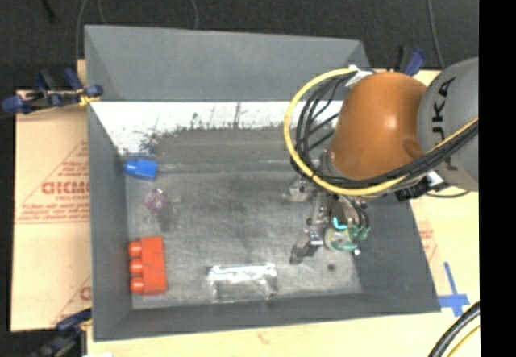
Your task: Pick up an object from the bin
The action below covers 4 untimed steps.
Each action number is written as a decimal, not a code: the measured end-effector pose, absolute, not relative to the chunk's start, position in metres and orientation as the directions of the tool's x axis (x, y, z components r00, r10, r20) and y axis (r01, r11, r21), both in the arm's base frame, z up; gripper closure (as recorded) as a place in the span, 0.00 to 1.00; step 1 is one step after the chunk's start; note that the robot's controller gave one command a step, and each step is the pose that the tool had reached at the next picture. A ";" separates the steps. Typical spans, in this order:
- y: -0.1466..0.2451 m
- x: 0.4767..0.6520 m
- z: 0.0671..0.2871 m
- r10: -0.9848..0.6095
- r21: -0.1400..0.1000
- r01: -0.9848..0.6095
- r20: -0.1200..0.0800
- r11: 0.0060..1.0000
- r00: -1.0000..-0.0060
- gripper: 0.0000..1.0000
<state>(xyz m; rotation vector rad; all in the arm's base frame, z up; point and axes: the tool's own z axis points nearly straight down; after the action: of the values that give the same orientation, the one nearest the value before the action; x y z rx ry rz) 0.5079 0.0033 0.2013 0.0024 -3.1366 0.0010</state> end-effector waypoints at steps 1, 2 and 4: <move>0.035 0.481 0.111 -0.038 -0.001 -0.038 -0.005 0.999 -0.999 0.00; 0.078 0.479 0.097 -0.253 -0.002 -0.253 -0.006 0.968 -0.968 0.00; 0.083 0.486 0.213 -0.312 -0.003 -0.312 -0.008 0.950 -0.950 1.00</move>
Offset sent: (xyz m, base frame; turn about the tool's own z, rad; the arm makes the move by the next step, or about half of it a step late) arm -0.0339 0.0377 -0.1091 -0.0403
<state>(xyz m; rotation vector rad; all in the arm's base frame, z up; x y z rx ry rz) 0.4858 0.0834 0.2130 0.4974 -3.1104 0.0025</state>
